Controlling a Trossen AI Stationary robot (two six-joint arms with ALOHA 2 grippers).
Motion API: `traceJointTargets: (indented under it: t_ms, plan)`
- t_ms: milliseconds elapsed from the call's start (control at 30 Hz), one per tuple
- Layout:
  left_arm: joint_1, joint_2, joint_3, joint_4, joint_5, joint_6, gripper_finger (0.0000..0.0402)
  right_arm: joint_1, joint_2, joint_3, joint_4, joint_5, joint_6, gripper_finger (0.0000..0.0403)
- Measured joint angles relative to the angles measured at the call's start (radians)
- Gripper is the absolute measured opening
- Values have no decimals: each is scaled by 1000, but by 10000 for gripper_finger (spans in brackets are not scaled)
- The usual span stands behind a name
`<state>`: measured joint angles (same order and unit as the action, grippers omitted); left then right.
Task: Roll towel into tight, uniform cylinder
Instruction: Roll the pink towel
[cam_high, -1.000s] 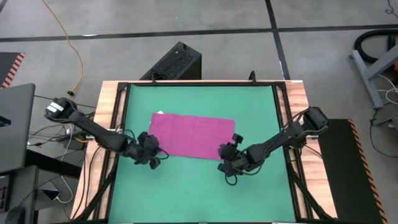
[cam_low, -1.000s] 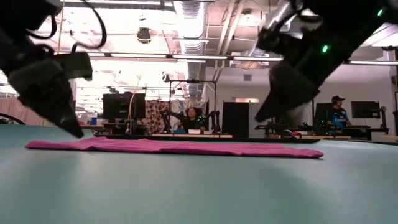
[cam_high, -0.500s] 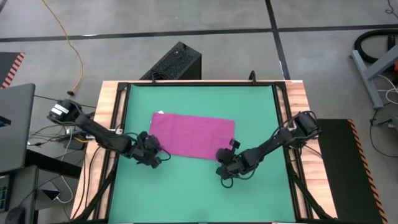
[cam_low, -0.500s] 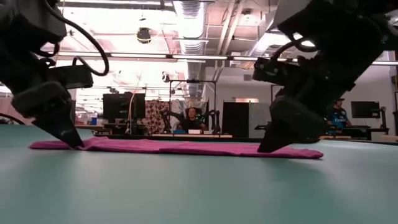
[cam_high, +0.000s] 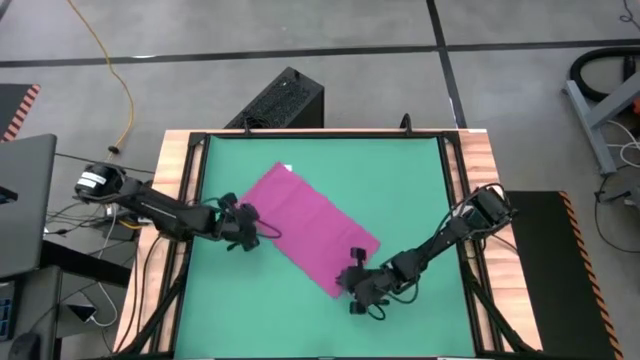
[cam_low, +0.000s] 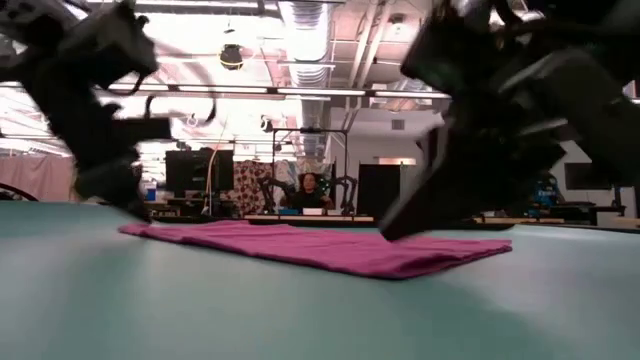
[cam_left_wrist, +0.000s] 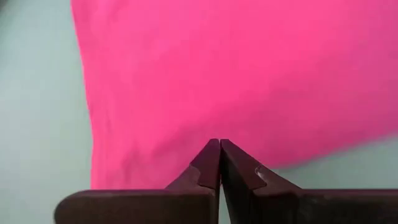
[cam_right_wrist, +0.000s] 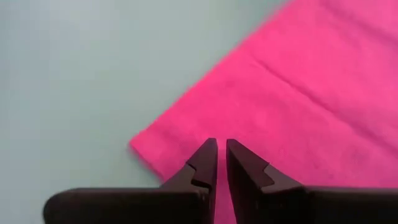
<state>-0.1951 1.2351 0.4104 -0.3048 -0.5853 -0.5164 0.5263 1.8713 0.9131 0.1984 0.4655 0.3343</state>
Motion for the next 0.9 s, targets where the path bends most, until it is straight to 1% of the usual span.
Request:
traceJointTargets:
  t_ms: [67,200,333,367,433,500,567,600,667,700,833,900]
  plan:
    - [29,-18,40,26,-3,73,0,-15,-1,4,44,10,-96,55]
    - [52,-51,113,12,5,220,0,-73,-7,49,84,25,-252,55]
    - [51,-91,169,-69,21,296,0,-156,-7,104,73,26,-407,55]
    - [52,-99,172,-82,24,288,0,-182,-8,109,70,26,-443,55]
    - [49,-118,173,-58,41,222,0,-244,-14,110,60,20,-518,55]
    - [38,-126,172,7,94,179,3,-318,-19,109,39,-53,-593,55]
    - [13,-126,149,102,133,167,4,-394,-19,109,38,-130,-620,52]
    - [-4,-124,131,156,136,165,3,-432,-19,109,35,-168,-624,50]
    - [-34,-114,96,280,135,158,2,-504,-19,109,22,-229,-633,43]
    - [-45,-107,81,319,130,152,1,-537,-19,109,19,-235,-634,38]
    - [-58,-72,44,346,66,83,0,-643,-19,109,8,-240,-626,14]
    - [-57,-51,32,344,33,42,0,-673,-20,109,-5,-271,-623,7]
